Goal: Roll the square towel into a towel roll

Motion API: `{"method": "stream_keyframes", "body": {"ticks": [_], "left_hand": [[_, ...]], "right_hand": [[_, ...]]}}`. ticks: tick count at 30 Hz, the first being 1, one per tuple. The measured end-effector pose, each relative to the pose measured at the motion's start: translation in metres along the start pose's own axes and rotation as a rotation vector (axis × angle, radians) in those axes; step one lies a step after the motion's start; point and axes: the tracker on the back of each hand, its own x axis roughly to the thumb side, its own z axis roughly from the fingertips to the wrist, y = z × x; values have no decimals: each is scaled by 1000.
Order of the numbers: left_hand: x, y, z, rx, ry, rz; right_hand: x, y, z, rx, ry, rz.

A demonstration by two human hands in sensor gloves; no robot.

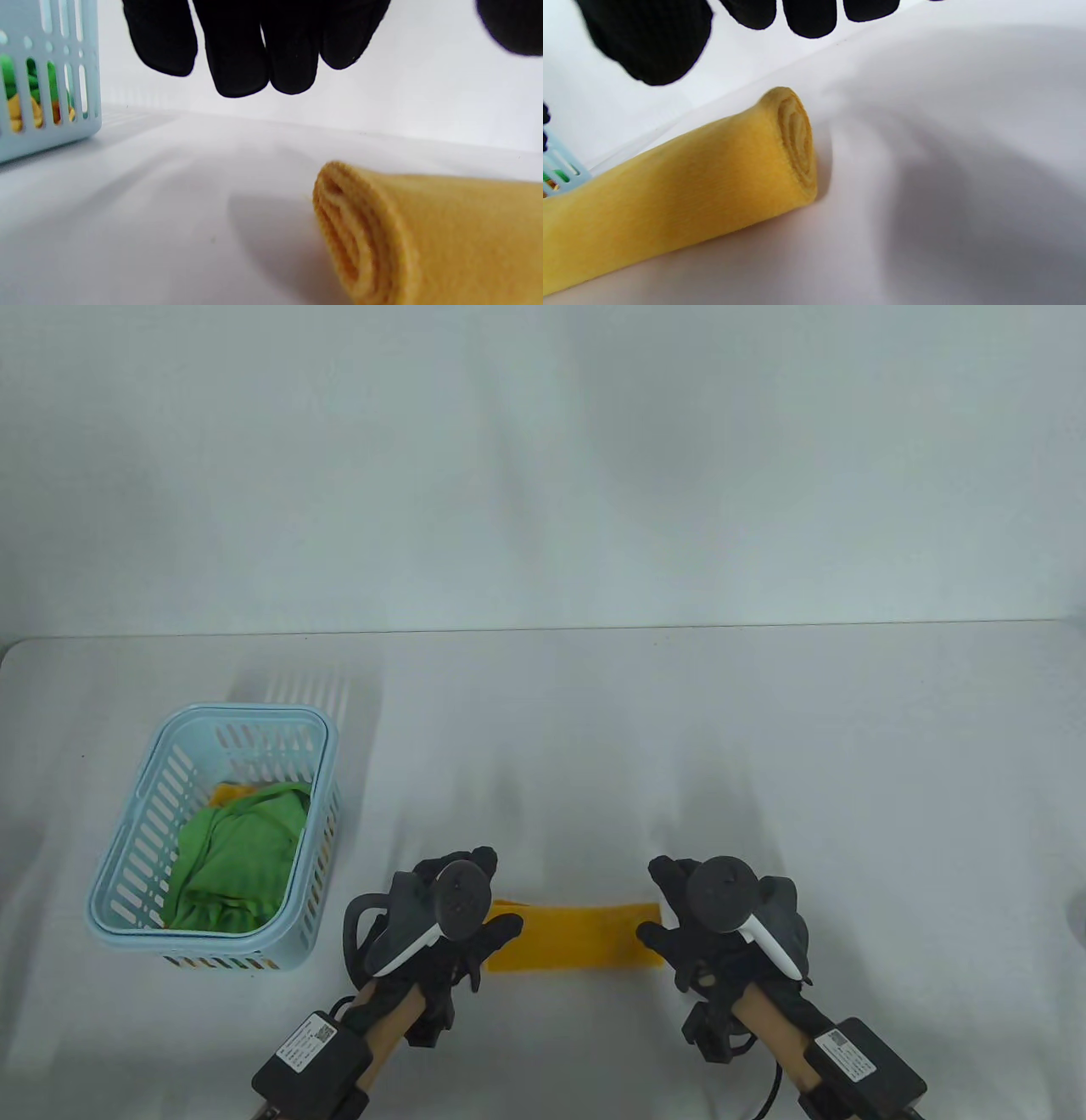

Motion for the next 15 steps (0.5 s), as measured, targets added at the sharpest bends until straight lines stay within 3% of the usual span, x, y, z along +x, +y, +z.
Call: {"method": "stream_keyframes", "body": {"ticks": [7,15], "left_hand": [[1,29,12,148,-29,-5],[-1,38,17,180,-41,-8]], "right_hand": [[38,4,12,40,-176,71],[83,47,-8,239,-211,346]]}}
